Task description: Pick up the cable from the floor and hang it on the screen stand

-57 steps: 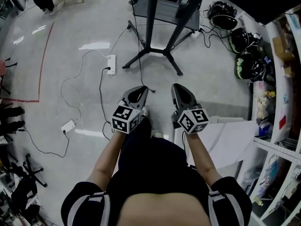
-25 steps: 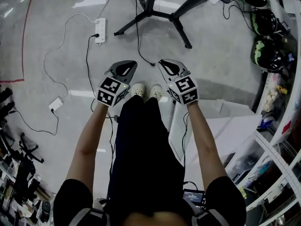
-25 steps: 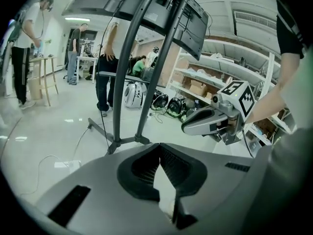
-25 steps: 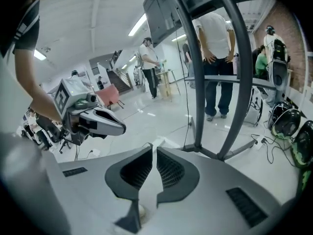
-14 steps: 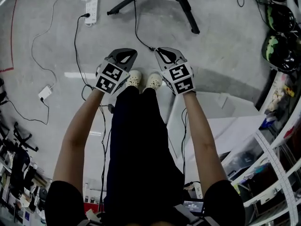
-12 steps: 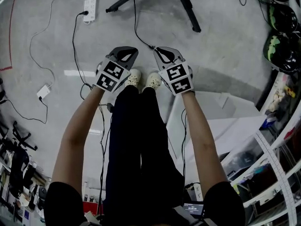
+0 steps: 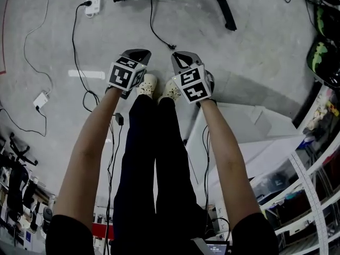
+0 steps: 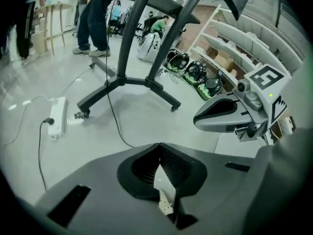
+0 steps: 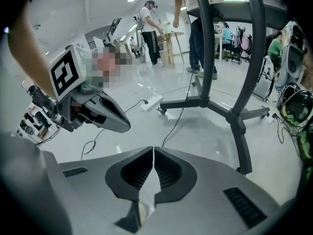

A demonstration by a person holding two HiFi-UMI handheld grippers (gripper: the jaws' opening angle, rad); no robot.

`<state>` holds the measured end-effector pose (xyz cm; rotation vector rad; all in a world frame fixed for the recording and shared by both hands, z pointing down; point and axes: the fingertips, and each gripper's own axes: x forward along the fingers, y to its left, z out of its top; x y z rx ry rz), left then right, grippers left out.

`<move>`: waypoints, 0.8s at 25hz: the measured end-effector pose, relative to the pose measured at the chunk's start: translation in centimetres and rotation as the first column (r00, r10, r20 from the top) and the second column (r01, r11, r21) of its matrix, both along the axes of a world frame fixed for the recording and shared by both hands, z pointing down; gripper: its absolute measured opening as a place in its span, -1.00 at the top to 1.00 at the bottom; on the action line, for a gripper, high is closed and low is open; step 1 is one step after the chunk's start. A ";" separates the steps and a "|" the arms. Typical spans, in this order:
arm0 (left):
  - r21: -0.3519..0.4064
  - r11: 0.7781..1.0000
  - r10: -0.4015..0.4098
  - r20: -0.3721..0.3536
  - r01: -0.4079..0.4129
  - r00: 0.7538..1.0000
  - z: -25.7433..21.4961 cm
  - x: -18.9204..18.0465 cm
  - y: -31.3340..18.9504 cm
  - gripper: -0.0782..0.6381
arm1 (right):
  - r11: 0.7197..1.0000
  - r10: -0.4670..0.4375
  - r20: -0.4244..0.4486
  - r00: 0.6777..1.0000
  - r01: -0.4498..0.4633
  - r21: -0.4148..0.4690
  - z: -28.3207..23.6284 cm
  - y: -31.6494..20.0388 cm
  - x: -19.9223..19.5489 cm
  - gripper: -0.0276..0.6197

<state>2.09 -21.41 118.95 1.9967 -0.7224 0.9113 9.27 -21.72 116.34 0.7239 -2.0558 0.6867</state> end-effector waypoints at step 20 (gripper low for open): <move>-0.035 0.982 0.185 0.020 -0.184 0.983 14.9 3.4 1.4 0.76 | 0.994 -0.107 -0.103 0.989 0.102 -0.045 16.0 0.7 1.3 0.81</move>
